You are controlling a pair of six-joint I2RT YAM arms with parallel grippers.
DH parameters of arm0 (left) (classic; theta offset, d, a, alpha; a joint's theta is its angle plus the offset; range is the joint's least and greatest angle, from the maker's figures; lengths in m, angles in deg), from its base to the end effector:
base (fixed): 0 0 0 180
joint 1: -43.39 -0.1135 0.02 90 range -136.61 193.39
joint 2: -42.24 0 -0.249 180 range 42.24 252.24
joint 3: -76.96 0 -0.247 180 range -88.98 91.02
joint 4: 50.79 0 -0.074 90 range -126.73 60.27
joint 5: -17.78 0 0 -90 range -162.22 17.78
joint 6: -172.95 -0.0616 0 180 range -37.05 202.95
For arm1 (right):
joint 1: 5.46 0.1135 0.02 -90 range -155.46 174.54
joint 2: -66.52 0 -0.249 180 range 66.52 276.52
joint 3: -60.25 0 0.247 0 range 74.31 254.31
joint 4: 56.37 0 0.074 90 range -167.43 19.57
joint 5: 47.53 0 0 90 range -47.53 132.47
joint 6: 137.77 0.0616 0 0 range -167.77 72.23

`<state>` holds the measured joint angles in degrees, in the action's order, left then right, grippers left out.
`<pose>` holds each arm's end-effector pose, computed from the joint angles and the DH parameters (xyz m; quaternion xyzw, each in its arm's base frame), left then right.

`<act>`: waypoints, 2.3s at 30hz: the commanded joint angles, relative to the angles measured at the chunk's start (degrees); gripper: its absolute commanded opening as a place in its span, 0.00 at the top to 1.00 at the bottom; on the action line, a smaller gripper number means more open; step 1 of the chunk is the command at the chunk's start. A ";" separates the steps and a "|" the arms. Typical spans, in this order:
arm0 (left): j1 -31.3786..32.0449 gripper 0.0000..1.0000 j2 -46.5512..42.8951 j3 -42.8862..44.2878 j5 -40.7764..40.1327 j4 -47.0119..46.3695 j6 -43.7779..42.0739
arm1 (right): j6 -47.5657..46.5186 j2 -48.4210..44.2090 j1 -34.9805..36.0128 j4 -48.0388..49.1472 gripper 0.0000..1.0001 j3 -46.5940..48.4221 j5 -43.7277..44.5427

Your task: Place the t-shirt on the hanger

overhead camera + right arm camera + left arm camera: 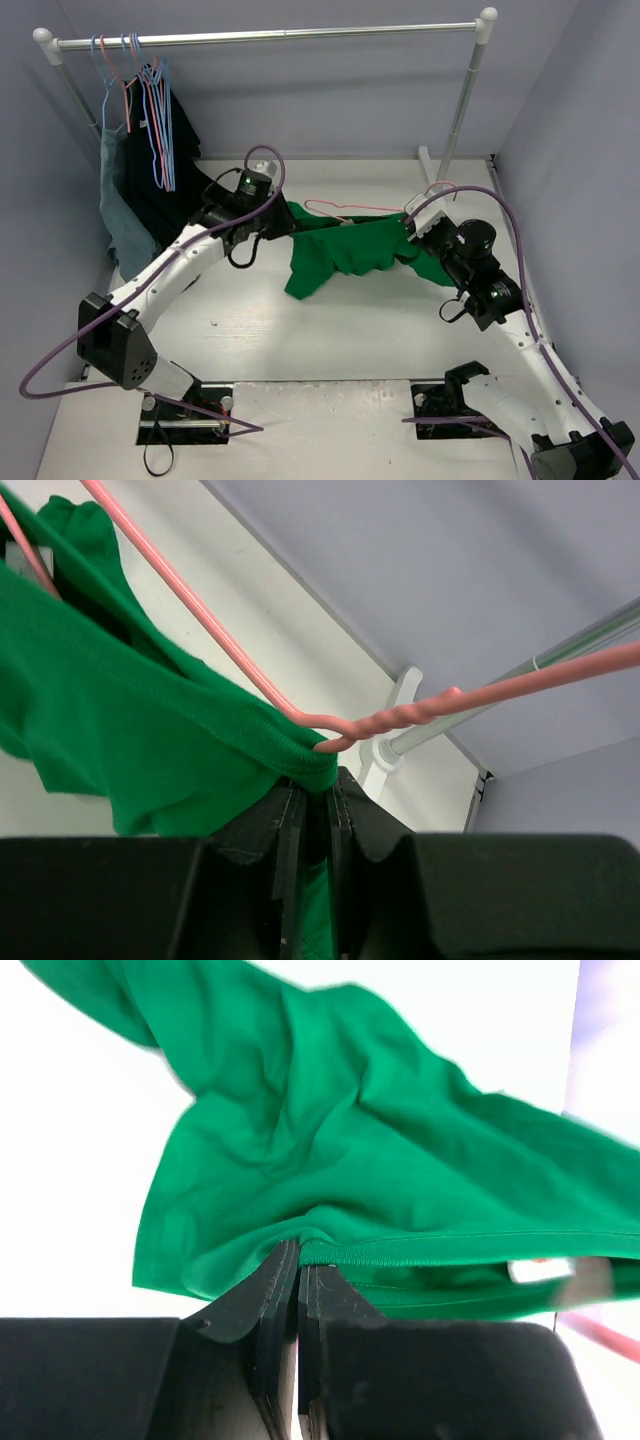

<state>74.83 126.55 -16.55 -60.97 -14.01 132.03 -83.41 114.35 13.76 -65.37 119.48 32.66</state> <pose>0.2947 -0.1943 0.2943 -0.0901 0.8777 -0.3652 0.2969 0.2133 0.0855 0.3525 -0.3725 0.5836 -0.0441 0.7202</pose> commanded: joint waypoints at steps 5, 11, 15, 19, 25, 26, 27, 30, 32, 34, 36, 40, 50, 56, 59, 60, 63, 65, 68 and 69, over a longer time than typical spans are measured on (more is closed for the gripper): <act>-3.66 1.00 0.32 20.19 -5.09 18.65 -11.98 | -4.88 1.56 0.20 2.41 1.00 3.17 1.46; -3.67 1.00 4.10 33.39 -5.89 26.23 -15.24 | -5.93 4.11 0.46 1.53 1.00 5.54 0.14; -2.27 1.00 4.72 34.63 -6.14 27.11 -14.28 | -4.54 6.82 2.65 4.25 1.00 7.29 0.92; 0.72 1.00 5.24 34.71 -9.04 27.38 -13.84 | -3.56 8.85 5.99 7.59 1.00 8.88 2.16; 2.56 1.00 6.30 36.64 -12.64 27.55 -13.22 | -2.95 12.89 12.58 9.70 1.00 10.82 5.75; 2.92 1.00 6.39 36.74 -13.17 27.47 -13.31 | -2.60 13.33 12.94 11.18 1.00 10.64 5.85; 3.01 1.00 6.48 36.65 -13.44 27.29 -13.31 | -2.16 13.42 13.29 11.98 1.00 10.30 5.76; 3.10 1.00 6.57 36.82 -14.49 27.20 -13.57 | -1.45 13.78 14.35 12.69 1.00 9.77 5.76; 3.10 1.00 6.57 36.91 -15.02 27.11 -14.36 | -1.01 13.17 14.35 13.65 1.00 8.71 5.67; 3.10 1.00 7.09 37.44 -14.85 27.64 -15.41 | -0.92 12.29 14.35 14.89 1.00 7.40 4.89; 3.10 1.00 8.32 39.71 -15.37 30.35 -18.13 | -0.75 11.32 14.35 15.42 1.00 5.90 3.39; 2.57 1.00 8.76 42.54 -18.19 34.05 -22.88 | -1.27 9.47 14.26 11.91 1.00 4.76 1.19; 2.22 1.00 10.34 45.61 -17.84 37.57 -27.02 | -1.36 7.71 14.35 6.63 1.00 6.07 0.05; 2.31 1.00 12.01 48.59 -19.68 38.01 -27.81 | -1.37 9.73 14.53 5.31 1.00 8.27 -2.94; 3.18 1.00 13.15 50.53 -18.81 38.36 -27.11 | -0.40 9.91 14.61 7.68 1.00 7.83 -1.98; 3.54 1.00 13.33 50.45 -18.80 38.28 -26.76 | -0.14 10.00 14.61 8.29 1.00 7.66 -1.80; 4.59 1.00 13.42 48.87 -18.27 37.22 -24.39 | 1.44 10.96 14.79 10.49 1.00 7.92 -1.36; 5.20 1.00 13.25 47.99 -18.54 36.09 -22.37 | 2.41 12.10 15.58 12.16 1.00 7.92 -0.40; 7.58 1.00 12.89 46.41 -20.90 33.89 -21.31 | 3.20 12.72 15.93 14.62 1.00 7.13 0.84; 8.28 1.00 13.07 46.41 -21.00 33.53 -21.74 | 3.29 12.64 16.02 15.58 1.00 6.87 -0.55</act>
<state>81.12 141.24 29.63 -79.96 23.45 108.75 -82.05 127.05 29.15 -60.06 124.46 32.38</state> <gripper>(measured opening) 0.036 0.118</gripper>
